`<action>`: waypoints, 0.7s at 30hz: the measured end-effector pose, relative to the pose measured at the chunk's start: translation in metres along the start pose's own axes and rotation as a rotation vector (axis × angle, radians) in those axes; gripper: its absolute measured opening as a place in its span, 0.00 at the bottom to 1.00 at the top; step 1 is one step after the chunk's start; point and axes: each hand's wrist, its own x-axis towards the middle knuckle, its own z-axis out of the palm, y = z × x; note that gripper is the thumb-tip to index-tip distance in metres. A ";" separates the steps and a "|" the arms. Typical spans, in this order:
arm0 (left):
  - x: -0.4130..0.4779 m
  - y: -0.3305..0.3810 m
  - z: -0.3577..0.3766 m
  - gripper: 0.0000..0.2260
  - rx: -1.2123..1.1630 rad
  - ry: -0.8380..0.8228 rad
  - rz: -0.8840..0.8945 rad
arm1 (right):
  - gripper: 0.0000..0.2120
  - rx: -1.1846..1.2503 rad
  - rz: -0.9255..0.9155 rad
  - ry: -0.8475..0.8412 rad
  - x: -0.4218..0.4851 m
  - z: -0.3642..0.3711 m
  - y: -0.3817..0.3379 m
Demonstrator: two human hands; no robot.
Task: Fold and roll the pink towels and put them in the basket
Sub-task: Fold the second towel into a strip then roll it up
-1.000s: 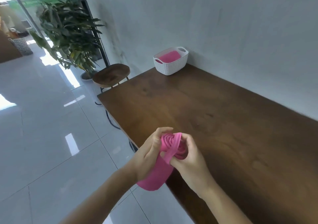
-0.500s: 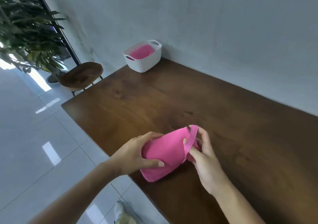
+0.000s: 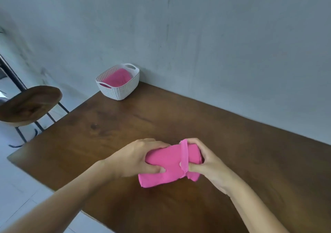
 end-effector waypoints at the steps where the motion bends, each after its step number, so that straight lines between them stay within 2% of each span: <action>1: 0.003 -0.007 -0.007 0.28 0.009 -0.005 0.015 | 0.29 -0.008 0.012 0.000 0.007 0.001 -0.006; 5: 0.010 -0.037 -0.030 0.27 0.050 -0.006 0.039 | 0.23 -0.075 0.074 -0.027 0.041 0.011 -0.027; 10: 0.006 -0.085 -0.057 0.30 0.100 0.032 -0.010 | 0.22 -0.181 0.054 0.001 0.089 0.042 -0.038; 15: -0.002 -0.133 -0.097 0.31 0.154 0.113 -0.076 | 0.24 -0.252 0.059 0.174 0.130 0.067 -0.035; 18: -0.003 -0.156 -0.125 0.32 0.142 0.227 -0.116 | 0.23 -0.465 0.124 0.277 0.142 0.071 -0.017; 21: 0.008 -0.175 -0.153 0.31 0.163 0.368 -0.142 | 0.30 -0.728 0.203 0.303 0.142 0.070 0.001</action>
